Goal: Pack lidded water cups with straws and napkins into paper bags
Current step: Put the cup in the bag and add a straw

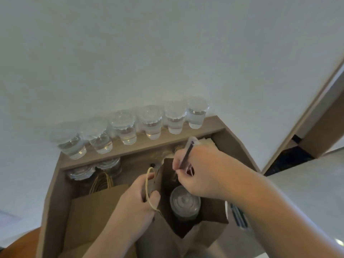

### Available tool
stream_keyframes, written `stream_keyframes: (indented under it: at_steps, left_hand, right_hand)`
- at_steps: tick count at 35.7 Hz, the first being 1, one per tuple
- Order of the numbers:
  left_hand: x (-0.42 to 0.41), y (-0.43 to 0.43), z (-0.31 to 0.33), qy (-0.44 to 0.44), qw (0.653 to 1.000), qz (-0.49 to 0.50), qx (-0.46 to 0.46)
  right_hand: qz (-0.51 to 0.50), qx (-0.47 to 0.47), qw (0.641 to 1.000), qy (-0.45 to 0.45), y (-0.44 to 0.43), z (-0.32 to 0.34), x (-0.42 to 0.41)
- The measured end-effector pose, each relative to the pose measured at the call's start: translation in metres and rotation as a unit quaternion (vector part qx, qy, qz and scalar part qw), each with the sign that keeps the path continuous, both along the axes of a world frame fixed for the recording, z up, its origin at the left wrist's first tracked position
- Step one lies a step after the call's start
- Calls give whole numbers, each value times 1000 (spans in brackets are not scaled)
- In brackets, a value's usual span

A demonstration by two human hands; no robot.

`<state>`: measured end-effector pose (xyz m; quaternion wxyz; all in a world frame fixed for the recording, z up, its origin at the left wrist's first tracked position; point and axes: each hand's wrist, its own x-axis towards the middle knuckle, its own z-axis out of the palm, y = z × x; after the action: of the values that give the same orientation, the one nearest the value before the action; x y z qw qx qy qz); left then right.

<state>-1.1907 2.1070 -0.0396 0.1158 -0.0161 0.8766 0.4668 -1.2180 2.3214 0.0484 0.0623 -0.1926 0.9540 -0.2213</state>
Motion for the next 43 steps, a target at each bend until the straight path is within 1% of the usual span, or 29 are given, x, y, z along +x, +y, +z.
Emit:
stream_keyframes:
  at_steps: [2, 5, 7, 12, 14, 16, 19, 21, 22, 24, 25, 26, 27, 28, 30, 31, 32, 35, 38, 40, 43]
  left_hand:
    - [1, -2, 2, -7, 1000, -3, -5]
    - [2, -4, 1, -10, 1000, -3, -6]
    - [2, -5, 0, -1, 1000, -2, -6]
    - [4, -5, 1, 1, 1000, 0, -10]
    - [3, -7, 1, 2, 1000, -3, -11]
    - [1, -8, 0, -3, 1000, -7, -14]
    - [-4, -7, -2, -7, 1000, -4, -22]
    - [-8, -4, -3, -10, 1000, -1, -24]
    - [-11, -2, -2, -10, 1000, 0, -22]
    - [-17, 2, 0, -9, 1000, 3, -22]
    - [-19, 3, 2, -6, 1000, 6, -23]
    - [-22, 5, 4, -2, 1000, 7, -26]
    - [-24, 5, 6, 3, 999, 9, -32]
    - [-25, 5, 7, 7, 999, 12, -37]
    - [-25, 4, 7, 11, 999, 10, -48]
    - [-25, 3, 7, 10, 998, 4, -62]
    - [-25, 1, 5, 9, 997, -1, -78]
    - [-22, -5, 1, -11, 995, 1, -103]
    - [-12, -8, -3, -62, 994, 5, -93]
    - [-1, -9, -10, -56, 993, 14, -104]
    - [9, -10, -13, -62, 990, 9, -123]
  right_hand:
    - [-5, 56, 998, 2, -6, -13, -10]
    - [17, 135, 990, 31, -12, -30, -20]
    - [38, 151, 987, 45, -13, -40, -25]
    - [48, 152, 987, 32, -15, -54, -33]
    - [37, 129, 990, 33, -11, -53, -33]
    - [22, 110, 992, 63, -4, -49, -27]
    - [-26, 98, 983, 152, 15, -41, -14]
    - [-56, 50, 982, 175, 28, -38, -1]
    - [-73, 7, 983, 166, 35, -38, 6]
    - [-127, -97, 980, 121, 47, -44, 22]
    - [-167, -139, 972, 88, 53, -47, 30]
    - [-211, -161, 963, 44, 58, -51, 37]
    - [-245, -153, 957, -17, 62, -54, 43]
    - [-256, -123, 955, -86, 66, -58, 48]
    - [-230, -79, 948, -207, 70, -68, 52]
    - [-216, -79, 943, -241, 69, -70, 52]
    - [-212, -89, 939, -257, 67, -71, 52]
    - [-217, -78, 946, -228, 64, -72, 45]
    - [-220, -36, 963, -149, 63, -68, 32]
    - [-205, -14, 973, -107, 63, -67, 22]
    - [-161, -1, 984, -80, 61, -69, 7]
